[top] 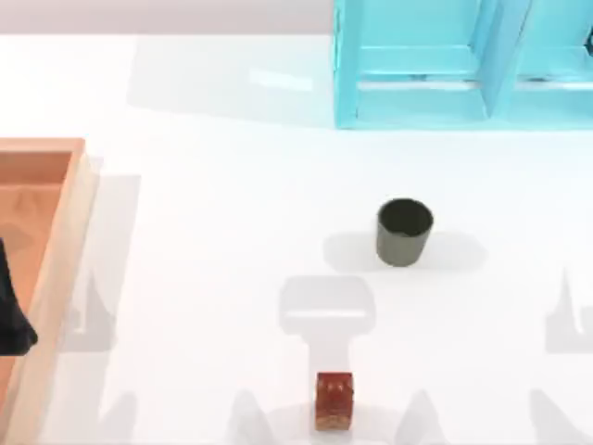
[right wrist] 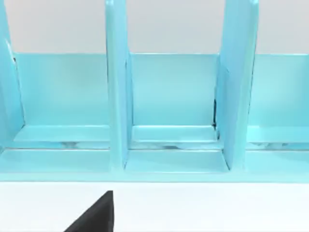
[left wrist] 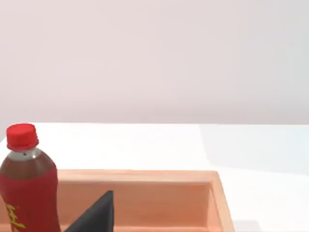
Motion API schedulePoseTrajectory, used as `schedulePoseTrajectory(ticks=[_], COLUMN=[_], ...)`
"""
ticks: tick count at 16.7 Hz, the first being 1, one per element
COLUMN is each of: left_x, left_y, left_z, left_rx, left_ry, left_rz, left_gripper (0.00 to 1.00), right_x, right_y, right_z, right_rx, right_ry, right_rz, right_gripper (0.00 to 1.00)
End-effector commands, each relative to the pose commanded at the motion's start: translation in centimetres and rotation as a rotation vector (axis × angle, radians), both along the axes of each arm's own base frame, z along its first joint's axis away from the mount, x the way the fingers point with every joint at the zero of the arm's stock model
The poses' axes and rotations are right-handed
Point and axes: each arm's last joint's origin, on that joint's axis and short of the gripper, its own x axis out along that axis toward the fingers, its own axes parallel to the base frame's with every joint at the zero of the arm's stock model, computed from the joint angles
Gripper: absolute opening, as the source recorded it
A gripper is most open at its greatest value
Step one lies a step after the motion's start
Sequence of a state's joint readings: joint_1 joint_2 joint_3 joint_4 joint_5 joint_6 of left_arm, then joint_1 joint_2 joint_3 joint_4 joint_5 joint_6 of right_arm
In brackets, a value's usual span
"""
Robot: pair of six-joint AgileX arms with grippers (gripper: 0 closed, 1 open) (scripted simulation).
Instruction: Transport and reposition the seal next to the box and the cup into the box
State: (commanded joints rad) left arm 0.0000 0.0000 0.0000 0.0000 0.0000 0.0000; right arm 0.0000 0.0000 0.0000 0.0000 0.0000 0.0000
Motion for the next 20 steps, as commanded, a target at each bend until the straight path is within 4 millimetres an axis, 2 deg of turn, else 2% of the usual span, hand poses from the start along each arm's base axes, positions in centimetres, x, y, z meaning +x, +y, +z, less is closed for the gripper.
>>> schedulePoseTrajectory(ticks=[3,5,8,11,13,15,18,20], left_x=[0.0,0.0,0.4,2.0,3.9,6.1,8.7,9.5], left_y=[-0.1,-0.5,-1.6,-3.5,-5.7,-8.7,-14.1,-18.0], left_z=[0.2,1.1,3.8,6.8,8.2,8.8,8.5,7.9], left_rx=[-0.008,-0.044,-0.133,-0.223,-0.259,-0.266,-0.225,-0.178], left_ry=[0.008,0.050,0.180,0.410,0.615,0.835,1.135,1.288], left_rz=[-0.008,-0.044,-0.132,-0.223,-0.261,-0.272,-0.239,-0.197], left_gripper=[1.00,1.00,1.00,1.00,1.00,1.00,1.00,1.00], right_x=[0.0,0.0,0.0,0.0,0.0,0.0,0.0,0.0], right_y=[0.0,0.0,0.0,0.0,0.0,0.0,0.0,0.0], right_z=[0.0,0.0,0.0,0.0,0.0,0.0,0.0,0.0], right_rx=[0.000,0.000,0.000,0.000,0.000,0.000,0.000,0.000], right_ry=[0.000,0.000,0.000,0.000,0.000,0.000,0.000,0.000], right_rz=[0.000,0.000,0.000,0.000,0.000,0.000,0.000,0.000], right_gripper=[1.00,1.00,1.00,1.00,1.00,1.00,1.00,1.00])
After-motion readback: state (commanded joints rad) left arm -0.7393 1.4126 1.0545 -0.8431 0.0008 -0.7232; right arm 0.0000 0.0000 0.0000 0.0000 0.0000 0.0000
